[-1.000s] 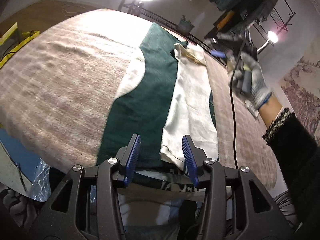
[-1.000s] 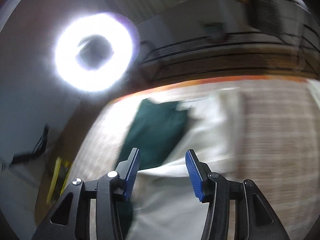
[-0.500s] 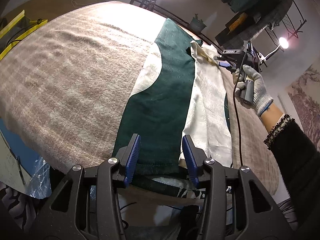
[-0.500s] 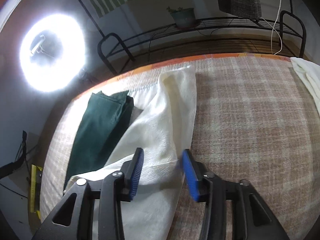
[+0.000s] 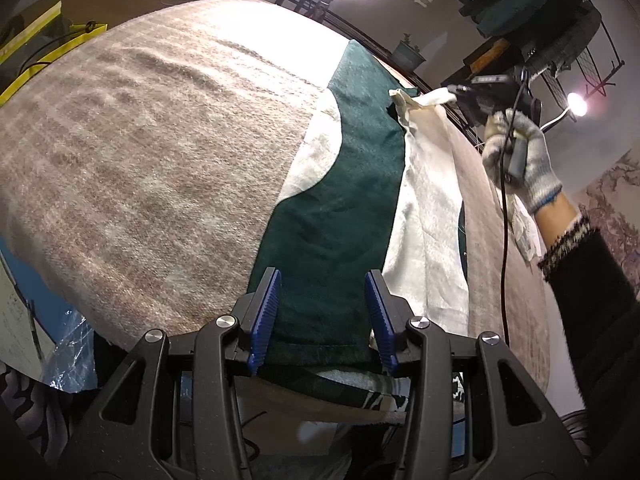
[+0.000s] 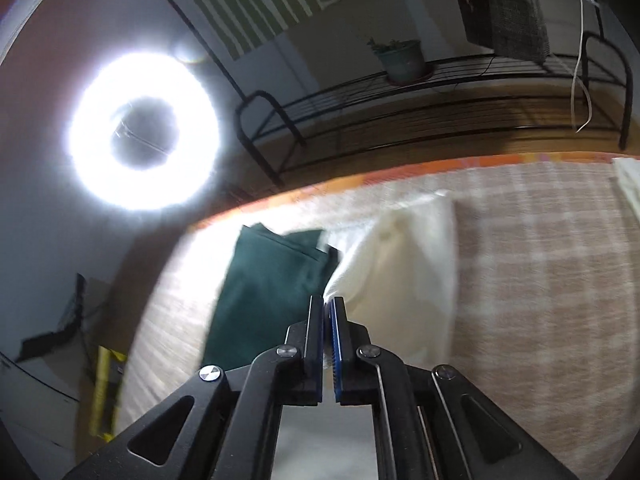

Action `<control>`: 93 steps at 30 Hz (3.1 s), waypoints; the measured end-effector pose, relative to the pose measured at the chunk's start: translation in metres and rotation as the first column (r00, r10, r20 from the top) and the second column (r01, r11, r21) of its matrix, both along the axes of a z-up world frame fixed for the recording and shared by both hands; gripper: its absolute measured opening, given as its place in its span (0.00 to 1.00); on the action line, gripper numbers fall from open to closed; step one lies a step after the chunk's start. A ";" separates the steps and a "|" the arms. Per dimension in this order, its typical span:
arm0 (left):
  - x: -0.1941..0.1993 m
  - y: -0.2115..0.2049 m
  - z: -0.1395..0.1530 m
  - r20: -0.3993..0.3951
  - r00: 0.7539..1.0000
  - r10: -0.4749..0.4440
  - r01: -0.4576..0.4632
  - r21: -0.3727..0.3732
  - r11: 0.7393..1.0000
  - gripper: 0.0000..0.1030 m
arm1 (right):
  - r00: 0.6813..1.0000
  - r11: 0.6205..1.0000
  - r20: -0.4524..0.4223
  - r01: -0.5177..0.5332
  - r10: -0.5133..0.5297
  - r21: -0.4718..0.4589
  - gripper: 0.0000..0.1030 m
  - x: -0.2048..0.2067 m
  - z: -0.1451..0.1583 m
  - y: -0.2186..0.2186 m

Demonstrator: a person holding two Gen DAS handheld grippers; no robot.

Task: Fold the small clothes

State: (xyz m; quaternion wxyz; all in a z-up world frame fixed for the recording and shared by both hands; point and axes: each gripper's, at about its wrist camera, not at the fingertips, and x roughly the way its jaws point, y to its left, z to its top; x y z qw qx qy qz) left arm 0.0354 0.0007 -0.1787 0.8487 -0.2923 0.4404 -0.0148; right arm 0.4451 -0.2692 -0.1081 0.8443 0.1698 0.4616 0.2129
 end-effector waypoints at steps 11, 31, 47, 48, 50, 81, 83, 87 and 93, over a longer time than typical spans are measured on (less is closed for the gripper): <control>0.005 0.010 -0.004 -0.016 1.000 0.027 -0.027 0.011 1.000 0.43 | 0.993 0.996 -0.071 -0.093 0.093 0.014 0.09 0.054 -0.024 0.093; -0.014 0.030 0.038 0.060 0.998 -0.033 0.028 0.093 0.995 0.43 | 0.998 0.998 0.027 -0.053 0.053 0.016 0.37 -0.115 0.067 -0.039; 0.000 0.053 0.015 -0.163 0.956 -0.243 0.251 0.034 0.967 0.43 | 0.956 0.978 -0.207 -0.200 0.207 0.053 0.39 -0.335 -0.014 -0.084; -0.001 0.052 0.009 -0.178 0.952 -0.249 0.254 0.007 0.967 0.43 | 0.951 0.976 -0.221 -0.208 0.216 0.057 0.39 -0.340 -0.021 -0.081; 0.000 0.052 0.000 -0.199 0.947 -0.254 0.254 -0.025 0.967 0.43 | 0.941 0.973 -0.246 -0.223 0.231 0.062 0.39 -0.349 -0.034 -0.076; 0.003 0.048 -0.001 -0.152 0.947 -0.282 0.268 -0.103 0.958 0.00 | 0.913 0.928 -0.234 -0.275 0.334 0.252 0.00 -0.377 -0.050 -0.072; 0.005 0.048 -0.010 -0.181 0.942 -0.281 0.262 -0.124 0.957 0.00 | 0.911 0.933 -0.250 -0.269 0.327 0.238 0.00 -0.376 -0.056 -0.073; 0.006 0.045 -0.005 -0.164 0.943 -0.290 0.273 -0.120 0.955 0.00 | 0.898 0.938 -0.297 -0.264 0.325 0.226 0.00 -0.376 -0.068 -0.070; 0.016 0.045 0.010 -0.134 0.953 -0.273 0.253 -0.151 0.956 0.00 | 0.915 0.926 -0.262 -0.226 0.308 0.301 0.00 -0.364 -0.055 -0.078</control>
